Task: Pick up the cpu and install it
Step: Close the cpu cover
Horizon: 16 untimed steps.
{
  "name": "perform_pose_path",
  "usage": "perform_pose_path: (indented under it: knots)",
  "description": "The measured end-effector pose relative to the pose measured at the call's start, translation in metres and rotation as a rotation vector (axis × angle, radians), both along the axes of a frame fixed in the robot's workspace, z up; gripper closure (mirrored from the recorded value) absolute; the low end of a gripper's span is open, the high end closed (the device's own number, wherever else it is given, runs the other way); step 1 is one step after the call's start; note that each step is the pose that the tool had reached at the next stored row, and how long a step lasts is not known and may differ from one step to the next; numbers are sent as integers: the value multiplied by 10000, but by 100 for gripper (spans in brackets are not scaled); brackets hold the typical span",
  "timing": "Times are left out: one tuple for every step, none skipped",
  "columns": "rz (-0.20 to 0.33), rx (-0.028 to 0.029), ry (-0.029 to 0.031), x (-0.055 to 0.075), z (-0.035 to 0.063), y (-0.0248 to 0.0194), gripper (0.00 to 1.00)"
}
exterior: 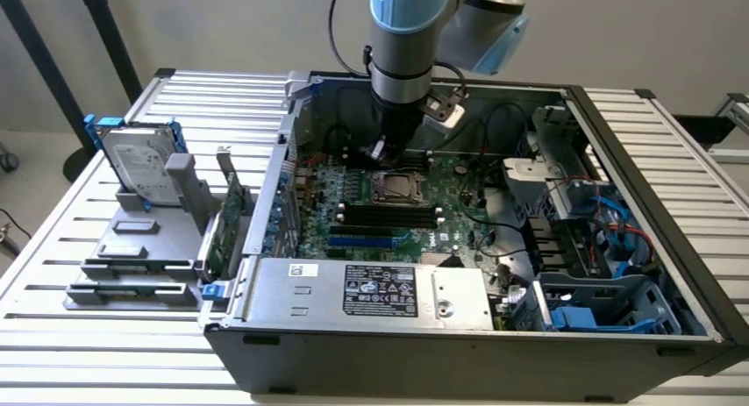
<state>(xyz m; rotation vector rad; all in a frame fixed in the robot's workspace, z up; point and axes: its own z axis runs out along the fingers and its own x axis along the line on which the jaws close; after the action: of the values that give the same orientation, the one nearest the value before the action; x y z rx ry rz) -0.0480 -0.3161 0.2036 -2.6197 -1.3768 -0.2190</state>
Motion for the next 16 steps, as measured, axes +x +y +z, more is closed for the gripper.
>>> perform_pose_path:
  knots:
    - [-33, -12, -1, 2, -6, 0, 89]
    - [-66, -25, -1, 4, -13, 0, 89]
    - [-99, -38, 0, 6, -17, 0, 89]
    - [-130, -51, 0, 9, -23, 0, 89]
    - [-159, -63, 0, 13, -27, 0, 89]
    - [-185, -74, 1, 18, -30, 0, 89]
    - [-210, -85, 2, 23, -32, 0, 89]
    - [-232, -93, 2, 28, -35, 0, 89]
    - [-253, -100, 2, 34, -37, 0, 89]
    - [-274, -107, 3, 40, -39, 0, 89]
    - [-294, -115, 3, 45, -41, 0, 89]
    - [-314, -122, 5, 53, -42, -1, 89]
    - [-328, -126, 6, 60, -44, -1, 89]
    - [-341, -130, 6, 69, -45, -1, 89]
    - [-352, -131, 7, 78, -47, -1, 89]
    - [-362, -131, 7, 88, -50, 0, 89]
